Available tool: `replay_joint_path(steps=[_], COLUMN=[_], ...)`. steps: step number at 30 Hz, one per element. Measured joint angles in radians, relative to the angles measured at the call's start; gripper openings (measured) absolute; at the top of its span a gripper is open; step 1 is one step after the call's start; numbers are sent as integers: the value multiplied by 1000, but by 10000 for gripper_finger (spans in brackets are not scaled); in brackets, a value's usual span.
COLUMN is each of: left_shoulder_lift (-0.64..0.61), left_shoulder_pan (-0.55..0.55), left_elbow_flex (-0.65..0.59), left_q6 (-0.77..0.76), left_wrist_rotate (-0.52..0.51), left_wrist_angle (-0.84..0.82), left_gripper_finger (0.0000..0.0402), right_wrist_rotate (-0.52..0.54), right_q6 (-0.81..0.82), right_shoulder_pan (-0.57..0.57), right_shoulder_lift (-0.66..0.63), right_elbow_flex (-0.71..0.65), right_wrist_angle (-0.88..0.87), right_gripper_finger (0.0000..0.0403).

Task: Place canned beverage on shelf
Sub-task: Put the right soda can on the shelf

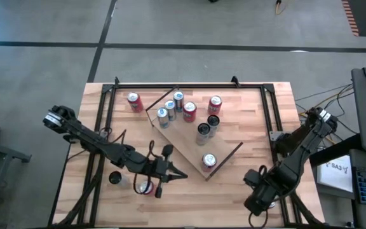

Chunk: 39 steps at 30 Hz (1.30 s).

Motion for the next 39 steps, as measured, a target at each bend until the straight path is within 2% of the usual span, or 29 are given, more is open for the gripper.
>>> replay_joint_path(steps=[4,9,17,19,22,26,31,39], left_shoulder_lift=[-17,-29,-55,-55,-55,-55,-55,-55], left_shoulder_pan=[-10,-44,-49,-49,-49,-49,-49,-49], left_elbow_flex=[-16,-31,-32,-32,-32,-32,-32,-32], left_q6=[0,-7,15,16,16,16,18,34], left_wrist_rotate=[-33,-74,-80,-80,-79,-79,-79,-79], left_wrist_angle=[0,-7,-4,0,-1,-1,0,0], left_gripper_finger=[0,0,0,0,0,0,0,0], right_wrist_rotate=[-21,-21,-21,7,67,67,57,52], right_q6=[91,128,-122,-160,-139,-48,46,139], right_shoulder_pan=[16,16,14,14,14,5,9,10], right_shoulder_lift=[-2,-3,-2,-2,-2,-2,-3,-5], right_elbow_flex=[1,1,1,1,1,1,6,7], right_wrist_angle=[-94,-157,-157,-159,-164,-166,-165,-167], right_gripper_finger=[13,13,13,13,13,20,70,205])
